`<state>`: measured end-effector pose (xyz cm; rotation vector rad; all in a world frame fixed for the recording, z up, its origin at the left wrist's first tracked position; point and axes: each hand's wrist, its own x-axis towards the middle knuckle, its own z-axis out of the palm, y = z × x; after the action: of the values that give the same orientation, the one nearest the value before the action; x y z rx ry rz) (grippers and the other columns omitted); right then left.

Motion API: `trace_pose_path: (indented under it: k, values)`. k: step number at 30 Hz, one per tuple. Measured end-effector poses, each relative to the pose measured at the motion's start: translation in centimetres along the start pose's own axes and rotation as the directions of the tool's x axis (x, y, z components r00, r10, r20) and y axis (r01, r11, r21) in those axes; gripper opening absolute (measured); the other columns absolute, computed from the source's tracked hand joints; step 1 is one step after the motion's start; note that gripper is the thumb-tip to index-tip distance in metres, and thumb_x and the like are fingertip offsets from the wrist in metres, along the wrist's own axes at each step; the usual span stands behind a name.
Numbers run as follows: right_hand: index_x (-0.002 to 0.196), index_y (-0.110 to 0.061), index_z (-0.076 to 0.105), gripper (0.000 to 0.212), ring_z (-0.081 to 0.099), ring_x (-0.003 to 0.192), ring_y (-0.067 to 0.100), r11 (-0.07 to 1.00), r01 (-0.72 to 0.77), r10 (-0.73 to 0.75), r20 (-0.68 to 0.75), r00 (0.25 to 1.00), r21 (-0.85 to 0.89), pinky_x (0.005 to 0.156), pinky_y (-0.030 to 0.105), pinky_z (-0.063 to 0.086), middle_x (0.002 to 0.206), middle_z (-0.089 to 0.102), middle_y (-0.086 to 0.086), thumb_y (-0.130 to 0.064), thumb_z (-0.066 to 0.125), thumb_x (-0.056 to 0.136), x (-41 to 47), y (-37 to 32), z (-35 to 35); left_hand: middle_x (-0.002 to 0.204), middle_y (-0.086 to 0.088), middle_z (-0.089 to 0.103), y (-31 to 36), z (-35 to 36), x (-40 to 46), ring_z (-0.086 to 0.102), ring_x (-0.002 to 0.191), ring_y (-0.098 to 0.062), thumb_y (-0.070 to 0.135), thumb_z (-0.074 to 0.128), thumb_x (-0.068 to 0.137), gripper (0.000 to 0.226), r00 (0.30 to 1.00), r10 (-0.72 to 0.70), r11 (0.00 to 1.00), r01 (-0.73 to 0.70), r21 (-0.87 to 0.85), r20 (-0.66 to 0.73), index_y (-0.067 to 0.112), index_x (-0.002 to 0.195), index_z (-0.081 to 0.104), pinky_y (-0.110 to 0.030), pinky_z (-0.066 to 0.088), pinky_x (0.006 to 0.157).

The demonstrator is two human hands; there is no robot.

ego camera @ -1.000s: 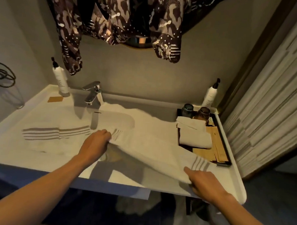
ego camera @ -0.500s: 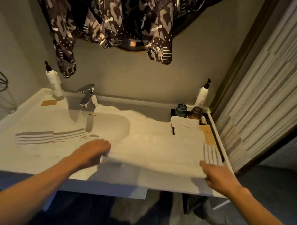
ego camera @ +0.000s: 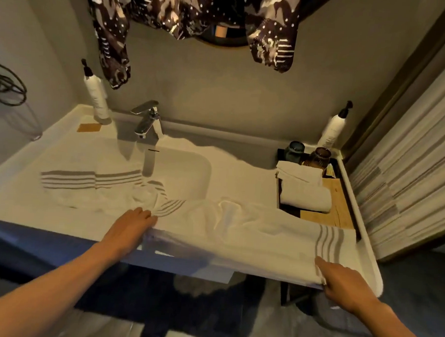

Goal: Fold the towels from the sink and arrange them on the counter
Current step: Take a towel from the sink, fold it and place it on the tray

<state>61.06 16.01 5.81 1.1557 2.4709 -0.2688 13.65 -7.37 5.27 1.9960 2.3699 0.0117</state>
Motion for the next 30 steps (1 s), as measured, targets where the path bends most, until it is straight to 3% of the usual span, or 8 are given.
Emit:
trace_pose_path:
  k: [2, 5, 8, 17, 19, 21, 24, 30]
  values:
    - [0.123, -0.032, 0.047, 0.042, 0.063, 0.1, 0.017, 1.0, -0.004, 0.003, -0.106, 0.994, -0.004, 0.076, 0.027, 0.048, 0.117, 0.065, -0.003, -0.052, 0.058, 0.086, 1.1, -0.1, -2.6, 0.073, -0.011, 0.061, -1.0, -3.8, 2.8, 0.06, 0.069, -0.034, -0.008, 0.073, 0.055, 0.027, 0.99, -0.099, 0.995, 0.095, -0.042, -0.1, 0.012, 0.069, 0.062, -0.039, 0.048, 0.053]
    - [0.107, -0.029, 0.043, 0.031, 0.066, 0.087, 0.028, 0.997, -0.076, 0.065, -0.326, 0.943, -0.022, 0.067, 0.041, 0.055, 0.105, 0.067, 0.004, -0.03, 0.063, 0.083, 2.6, -0.5, -9.5, 0.082, -0.017, 0.06, -2.5, -11.7, 8.4, 0.061, 0.078, -0.038, -0.005, 0.064, 0.07, 0.016, 0.898, -0.212, 0.977, 0.187, -0.1, -0.386, 0.008, 0.079, 0.066, -0.035, 0.041, 0.058]
    - [0.101, -0.025, 0.041, 0.037, 0.062, 0.072, 0.031, 0.992, -0.12, 0.123, -0.622, 0.773, 0.047, 0.055, 0.036, 0.049, 0.094, 0.065, 0.01, -0.016, 0.07, 0.08, 2.8, -0.6, -17.0, 0.084, -0.018, 0.061, -4.8, -19.6, 11.7, 0.063, 0.075, -0.041, -0.004, 0.058, 0.077, 0.015, 0.787, -0.125, 0.991, 0.126, -0.041, -0.604, 0.006, 0.082, 0.068, -0.04, 0.044, 0.056]
    - [0.093, -0.017, 0.036, 0.035, 0.062, 0.077, 0.045, 0.987, -0.13, 0.142, -0.869, 0.473, 0.091, 0.06, 0.045, 0.048, 0.094, 0.06, 0.019, -0.005, 0.065, 0.077, 3.2, -1.9, -30.0, 0.085, -0.02, 0.071, -7.1, -28.1, 14.5, 0.066, 0.08, -0.034, -0.008, 0.056, 0.072, 0.026, 0.604, -0.216, 0.976, 0.103, -0.194, -0.767, 0.004, 0.088, 0.074, -0.039, 0.051, 0.073]
    - [0.096, -0.018, 0.04, 0.04, 0.062, 0.068, 0.038, 0.997, -0.074, 0.068, -0.845, 0.53, 0.033, 0.055, 0.041, 0.049, 0.087, 0.061, 0.015, -0.008, 0.072, 0.075, 2.8, -1.3, -26.4, 0.079, -0.02, 0.069, -7.4, -25.8, 12.2, 0.065, 0.072, -0.034, -0.013, 0.06, 0.069, 0.023, 0.612, -0.105, 0.994, 0.034, -0.107, -0.784, 0.003, 0.082, 0.072, -0.039, 0.05, 0.066]
    - [0.096, -0.024, 0.042, 0.043, 0.062, 0.063, 0.031, 0.996, -0.05, -0.014, -0.717, 0.696, -0.067, 0.048, 0.035, 0.049, 0.085, 0.064, 0.008, -0.014, 0.076, 0.071, 2.4, 0.0, -20.6, 0.075, -0.018, 0.068, -7.1, -20.9, 8.7, 0.065, 0.068, -0.032, -0.015, 0.066, 0.07, 0.021, 0.711, 0.05, 0.997, -0.08, -0.009, -0.701, 0.004, 0.079, 0.07, -0.04, 0.053, 0.061]
    - [0.121, -0.034, 0.046, 0.044, 0.067, 0.094, 0.024, 0.977, -0.074, -0.003, -0.361, 0.932, -0.201, 0.068, 0.038, 0.055, 0.117, 0.066, -0.001, -0.032, 0.063, 0.081, 2.8, 1.1, -11.6, 0.078, -0.006, 0.069, -6.0, -11.0, 3.8, 0.066, 0.069, -0.026, -0.004, 0.07, 0.073, 0.021, 0.91, 0.114, 0.993, -0.116, 0.021, -0.398, 0.016, 0.08, 0.069, -0.034, 0.056, 0.057]
    - [0.148, -0.035, 0.027, 0.06, 0.053, 0.124, 0.019, 0.991, -0.016, 0.039, 0.171, 0.985, -0.135, 0.087, 0.028, 0.043, 0.145, 0.048, -0.002, -0.049, 0.048, 0.094, 2.2, 0.7, -3.1, 0.07, 0.007, 0.054, -2.8, 0.8, -0.3, 0.052, 0.062, -0.015, -0.002, 0.073, 0.067, 0.034, 0.999, 0.028, 0.985, -0.023, -0.168, 0.024, 0.023, 0.068, 0.051, -0.026, 0.035, 0.051]
